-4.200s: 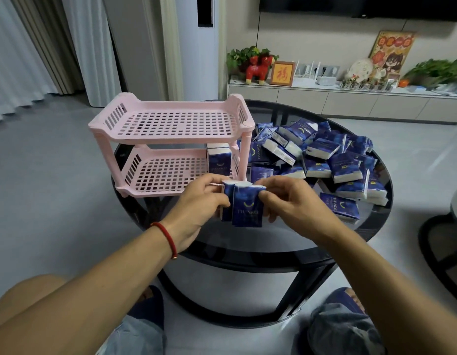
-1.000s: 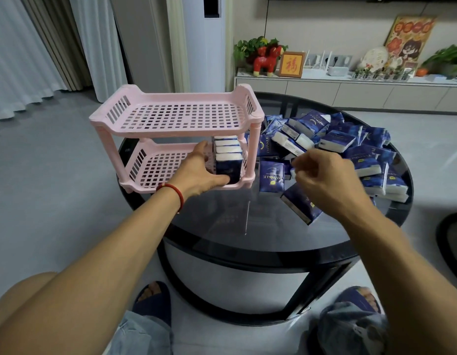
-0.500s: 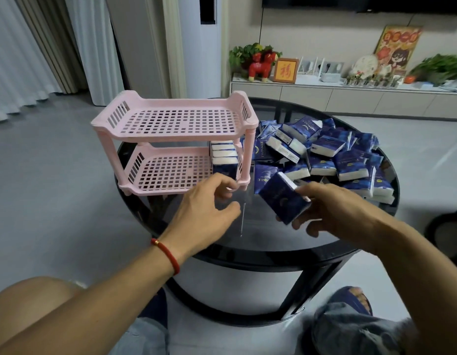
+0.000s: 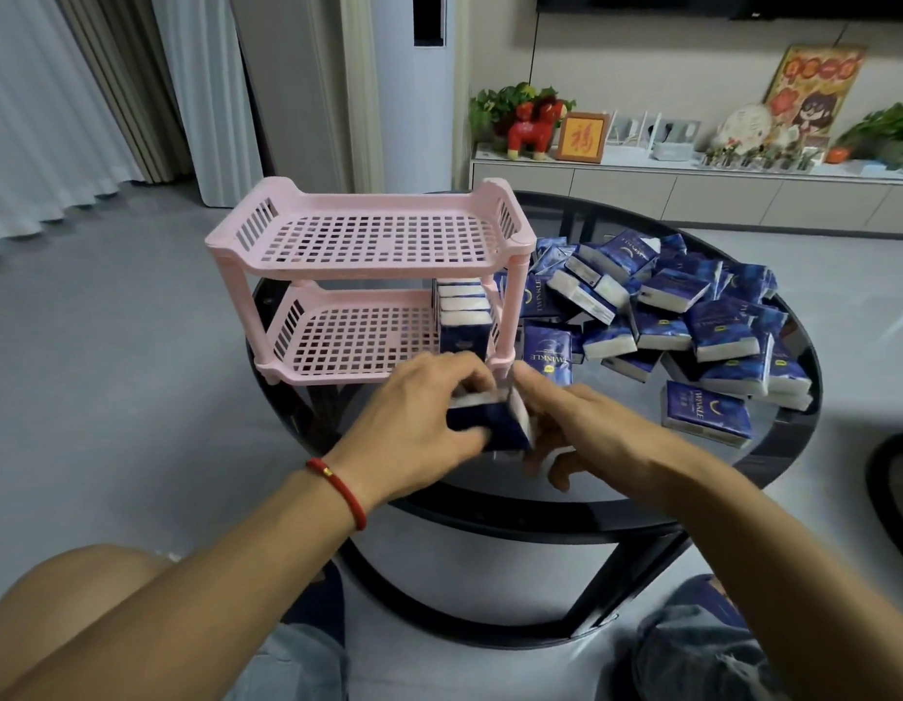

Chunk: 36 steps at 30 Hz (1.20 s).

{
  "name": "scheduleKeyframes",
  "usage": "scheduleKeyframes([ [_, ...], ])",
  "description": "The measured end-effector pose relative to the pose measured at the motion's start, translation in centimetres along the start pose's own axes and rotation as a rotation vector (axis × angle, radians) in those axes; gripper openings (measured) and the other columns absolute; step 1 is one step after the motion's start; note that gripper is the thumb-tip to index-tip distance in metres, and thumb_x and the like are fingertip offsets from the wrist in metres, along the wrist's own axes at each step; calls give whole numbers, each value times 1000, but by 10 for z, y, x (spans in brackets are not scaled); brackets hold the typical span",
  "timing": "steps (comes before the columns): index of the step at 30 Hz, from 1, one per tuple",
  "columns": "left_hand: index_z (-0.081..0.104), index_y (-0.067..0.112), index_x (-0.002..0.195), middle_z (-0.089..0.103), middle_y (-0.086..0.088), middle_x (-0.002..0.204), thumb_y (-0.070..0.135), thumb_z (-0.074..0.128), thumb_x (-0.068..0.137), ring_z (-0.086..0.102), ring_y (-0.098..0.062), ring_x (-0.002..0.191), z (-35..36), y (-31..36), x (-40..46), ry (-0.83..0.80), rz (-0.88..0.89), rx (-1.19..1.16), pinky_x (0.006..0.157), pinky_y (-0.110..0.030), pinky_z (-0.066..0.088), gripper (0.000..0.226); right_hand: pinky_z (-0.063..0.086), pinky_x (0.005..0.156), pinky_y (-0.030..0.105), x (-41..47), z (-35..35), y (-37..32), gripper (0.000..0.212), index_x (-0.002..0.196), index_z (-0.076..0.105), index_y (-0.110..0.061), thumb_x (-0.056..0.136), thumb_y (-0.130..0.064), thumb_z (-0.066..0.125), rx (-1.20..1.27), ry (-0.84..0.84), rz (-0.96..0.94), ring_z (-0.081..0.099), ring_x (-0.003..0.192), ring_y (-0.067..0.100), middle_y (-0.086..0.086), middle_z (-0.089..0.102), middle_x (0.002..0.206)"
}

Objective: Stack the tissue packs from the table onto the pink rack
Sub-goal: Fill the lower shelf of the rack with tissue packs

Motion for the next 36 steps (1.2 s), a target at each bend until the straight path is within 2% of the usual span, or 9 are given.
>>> scheduleKeyframes([
  [2,68,26,93,70,14,87,21,86,72,63,0,82,-13,-14,5,93,-110,-59,70,-13,46,28,46,56,31,3,-2,-5,61,107,70,0,101,-57,46,31,74,-82,66,75,28,20,72,94],
  [5,64,24,98,69,15,94,20,87,74,63,4,88,-25,-31,10,227,-234,-87,71,-2,45,33,50,61,30,5,-14,-8,31,105,73,-22,101,-46,53,-223,285,-232,72,75,17,1,75,90],
  [7,62,22,101,71,13,98,18,85,76,67,-2,90,-24,-37,15,286,-260,-137,78,-10,52,35,48,65,19,6,-19,-7,19,109,72,-28,98,-35,57,-380,409,-267,69,77,3,-11,73,91],
  [10,62,22,101,74,9,99,15,83,77,72,-6,89,-14,-42,23,333,-261,-174,84,-34,61,33,44,61,7,10,-20,-10,28,123,66,-24,96,-23,60,-416,530,-302,64,80,-6,-13,69,104],
  [14,61,20,100,73,4,101,19,84,77,70,-15,92,0,-48,33,361,-281,-154,85,-41,60,32,45,70,5,23,-15,-15,59,150,43,-26,95,-15,62,-361,506,-337,60,87,-7,-14,58,123],
  [18,62,17,107,69,-3,109,23,83,78,65,-24,103,11,-52,41,385,-304,-75,93,-42,53,36,52,100,32,42,-8,-16,59,142,48,-32,90,-16,69,-272,463,-375,63,111,3,-15,67,125],
  [24,61,13,113,64,-8,117,19,84,79,60,-27,111,17,-57,51,329,-317,12,96,-35,45,42,55,94,33,59,-7,-16,40,122,61,-28,85,-19,73,-125,495,-349,66,99,2,-16,70,104],
  [27,50,16,114,68,-6,118,15,84,78,66,-25,109,18,-58,55,291,-323,-6,97,-41,55,50,56,91,34,63,-5,-15,36,117,62,-28,84,-22,75,-119,505,-324,67,96,3,-15,72,102],
  [36,51,22,144,67,-6,132,23,78,87,63,-26,120,21,-67,66,61,-340,34,108,-39,49,64,56,89,41,74,-1,-20,35,110,60,-23,82,-28,80,-134,500,-280,67,92,15,-6,68,94],
])
Point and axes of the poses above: each hand's wrist, its own x-axis towards the middle knuckle, its own z-axis out of the palm, y = z × x, the point moved 4 cm from there along x, towards the middle knuckle
